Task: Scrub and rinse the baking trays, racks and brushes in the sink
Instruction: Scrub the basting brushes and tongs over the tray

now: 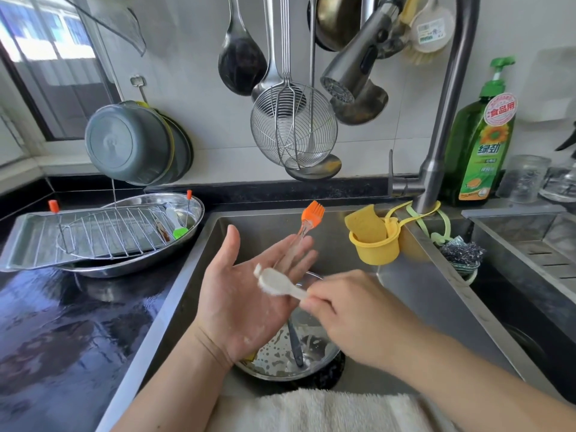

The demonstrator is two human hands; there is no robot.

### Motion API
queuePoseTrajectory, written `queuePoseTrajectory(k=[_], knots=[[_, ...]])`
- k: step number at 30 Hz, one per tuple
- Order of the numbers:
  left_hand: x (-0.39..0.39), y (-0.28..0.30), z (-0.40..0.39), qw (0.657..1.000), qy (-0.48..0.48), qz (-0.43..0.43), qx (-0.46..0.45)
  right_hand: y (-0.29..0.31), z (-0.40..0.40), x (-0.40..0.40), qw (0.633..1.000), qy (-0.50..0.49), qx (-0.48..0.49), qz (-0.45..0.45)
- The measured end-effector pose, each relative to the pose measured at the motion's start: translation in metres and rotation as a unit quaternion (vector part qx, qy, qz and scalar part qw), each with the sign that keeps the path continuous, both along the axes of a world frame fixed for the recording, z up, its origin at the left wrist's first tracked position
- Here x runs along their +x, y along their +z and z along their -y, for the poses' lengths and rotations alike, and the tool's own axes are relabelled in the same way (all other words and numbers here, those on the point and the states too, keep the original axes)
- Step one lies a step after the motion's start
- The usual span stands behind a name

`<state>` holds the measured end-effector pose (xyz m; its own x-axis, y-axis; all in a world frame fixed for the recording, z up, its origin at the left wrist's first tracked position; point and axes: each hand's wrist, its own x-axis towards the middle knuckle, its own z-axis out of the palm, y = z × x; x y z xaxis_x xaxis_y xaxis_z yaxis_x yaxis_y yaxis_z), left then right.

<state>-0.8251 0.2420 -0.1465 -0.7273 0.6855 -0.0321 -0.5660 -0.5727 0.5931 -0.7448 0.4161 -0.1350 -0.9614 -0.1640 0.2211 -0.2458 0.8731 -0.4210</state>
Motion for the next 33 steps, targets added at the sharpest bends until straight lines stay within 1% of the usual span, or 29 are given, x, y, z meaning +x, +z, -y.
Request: queuePoseTrajectory(k=[1,2,4,6,7,9,11,13,15,16,19,21,23,24,27,30,33], knots=[[-0.001,-0.001,0.001,1.0,0.001,-0.002,0.008,0.001,0.003,0.002,1.0,0.006,0.008,0.001],[-0.001,-0.001,0.0,1.0,-0.002,-0.005,0.008,0.001,-0.001,-0.001,1.0,-0.012,0.019,-0.007],[0.001,0.001,-0.002,0.999,-0.023,-0.024,-0.01,0.0,-0.018,-0.013,0.996,-0.085,0.019,-0.026],[0.005,0.003,-0.004,0.997,-0.037,-0.053,-0.032,0.0,-0.028,-0.018,0.992,-0.12,0.003,-0.031],[0.006,0.005,-0.005,0.998,-0.032,-0.052,-0.034,0.0,-0.026,-0.015,0.993,-0.11,-0.002,-0.029],[0.005,0.005,-0.005,0.999,-0.011,-0.043,-0.025,0.001,-0.01,-0.004,0.998,-0.056,0.003,-0.013],[0.005,0.003,-0.005,0.997,-0.003,-0.068,-0.026,0.001,0.0,0.001,0.999,-0.034,-0.001,0.002],[0.005,0.0,-0.008,0.992,-0.011,-0.106,-0.062,0.002,-0.007,-0.007,0.996,-0.085,0.013,-0.006],[0.007,-0.003,-0.011,0.98,-0.022,-0.162,-0.117,0.004,-0.019,-0.014,0.989,-0.142,0.027,-0.014],[0.008,-0.004,-0.012,0.974,-0.016,-0.174,-0.141,0.005,-0.023,-0.016,0.987,-0.158,0.034,-0.01],[0.007,-0.007,-0.015,0.969,0.02,-0.154,-0.191,0.002,-0.028,-0.019,0.981,-0.187,0.047,0.002],[0.006,-0.008,-0.016,0.97,0.033,-0.133,-0.201,0.001,-0.034,-0.023,0.975,-0.219,0.037,-0.002],[0.007,-0.009,-0.016,0.968,0.036,-0.131,-0.211,0.001,-0.043,-0.026,0.967,-0.253,0.031,-0.019],[0.006,-0.009,-0.015,0.96,0.041,-0.147,-0.234,0.002,-0.045,-0.027,0.964,-0.263,0.039,-0.031],[0.007,-0.014,-0.017,0.911,0.069,-0.214,-0.347,0.002,-0.042,-0.026,0.962,-0.266,0.044,-0.045],[0.004,-0.019,-0.017,0.872,0.118,-0.216,-0.424,-0.003,-0.038,-0.026,0.968,-0.247,0.016,-0.044],[0.002,-0.015,-0.015,0.857,0.152,-0.189,-0.454,-0.005,-0.039,-0.026,0.971,-0.236,0.007,-0.046]])
